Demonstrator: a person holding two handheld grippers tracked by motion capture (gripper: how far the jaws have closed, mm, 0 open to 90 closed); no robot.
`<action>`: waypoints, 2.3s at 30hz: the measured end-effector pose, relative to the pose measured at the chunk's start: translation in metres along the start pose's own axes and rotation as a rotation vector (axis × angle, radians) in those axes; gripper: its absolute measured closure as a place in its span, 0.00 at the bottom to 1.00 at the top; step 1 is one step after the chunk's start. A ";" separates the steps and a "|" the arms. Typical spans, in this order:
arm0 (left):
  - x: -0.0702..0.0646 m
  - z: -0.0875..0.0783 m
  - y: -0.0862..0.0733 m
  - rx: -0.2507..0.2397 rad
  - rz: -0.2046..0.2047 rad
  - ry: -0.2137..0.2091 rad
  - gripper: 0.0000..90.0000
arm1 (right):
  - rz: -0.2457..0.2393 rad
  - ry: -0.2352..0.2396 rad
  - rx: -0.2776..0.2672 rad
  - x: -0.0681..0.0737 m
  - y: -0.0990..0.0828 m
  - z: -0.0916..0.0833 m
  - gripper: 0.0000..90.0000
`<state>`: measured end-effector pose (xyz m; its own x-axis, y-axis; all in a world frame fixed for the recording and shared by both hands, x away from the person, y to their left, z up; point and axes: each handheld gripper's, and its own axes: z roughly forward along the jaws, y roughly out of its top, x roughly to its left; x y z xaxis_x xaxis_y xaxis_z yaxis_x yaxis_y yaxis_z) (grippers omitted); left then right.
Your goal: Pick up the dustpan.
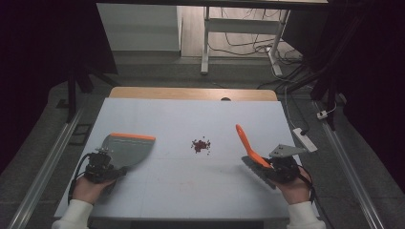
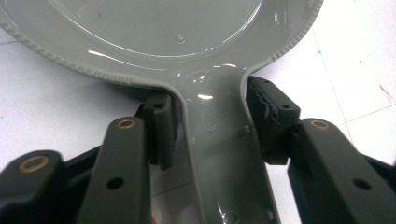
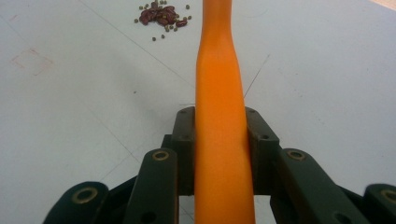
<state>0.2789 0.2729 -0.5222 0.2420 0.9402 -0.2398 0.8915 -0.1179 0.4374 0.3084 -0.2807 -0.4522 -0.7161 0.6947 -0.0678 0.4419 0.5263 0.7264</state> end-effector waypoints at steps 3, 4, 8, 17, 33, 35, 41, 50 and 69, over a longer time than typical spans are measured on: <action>0.002 -0.001 -0.001 -0.008 -0.009 0.009 0.67 | -0.001 -0.001 -0.001 0.000 0.000 0.000 0.78; 0.004 -0.002 -0.001 -0.011 -0.013 0.007 0.68 | 0.000 -0.001 -0.002 0.000 0.000 -0.001 0.78; 0.007 -0.003 -0.001 -0.022 -0.023 -0.001 0.68 | -0.001 0.000 -0.004 0.000 0.000 -0.001 0.78; 0.010 -0.007 -0.003 -0.062 -0.021 -0.010 0.69 | -0.002 -0.001 -0.005 0.000 0.000 0.000 0.78; 0.018 -0.012 -0.005 -0.132 0.007 -0.048 0.69 | -0.002 -0.008 -0.015 -0.001 0.000 -0.002 0.78; 0.019 -0.013 -0.005 -0.139 0.004 -0.054 0.69 | -0.004 -0.008 -0.014 -0.001 0.000 -0.002 0.78; 0.021 -0.016 -0.006 -0.174 0.024 -0.067 0.69 | -0.005 -0.009 -0.014 -0.001 0.000 -0.002 0.78; 0.016 -0.021 0.003 -0.223 0.122 -0.099 0.69 | -0.002 -0.009 -0.019 -0.001 0.001 -0.002 0.78; 0.012 -0.017 0.029 -0.269 0.247 -0.154 0.69 | -0.014 -0.017 -0.022 0.002 0.007 0.001 0.78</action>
<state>0.3010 0.2861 -0.4973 0.5090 0.8329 -0.2173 0.6724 -0.2272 0.7044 0.3113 -0.2750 -0.4480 -0.7125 0.6960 -0.0895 0.4200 0.5252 0.7401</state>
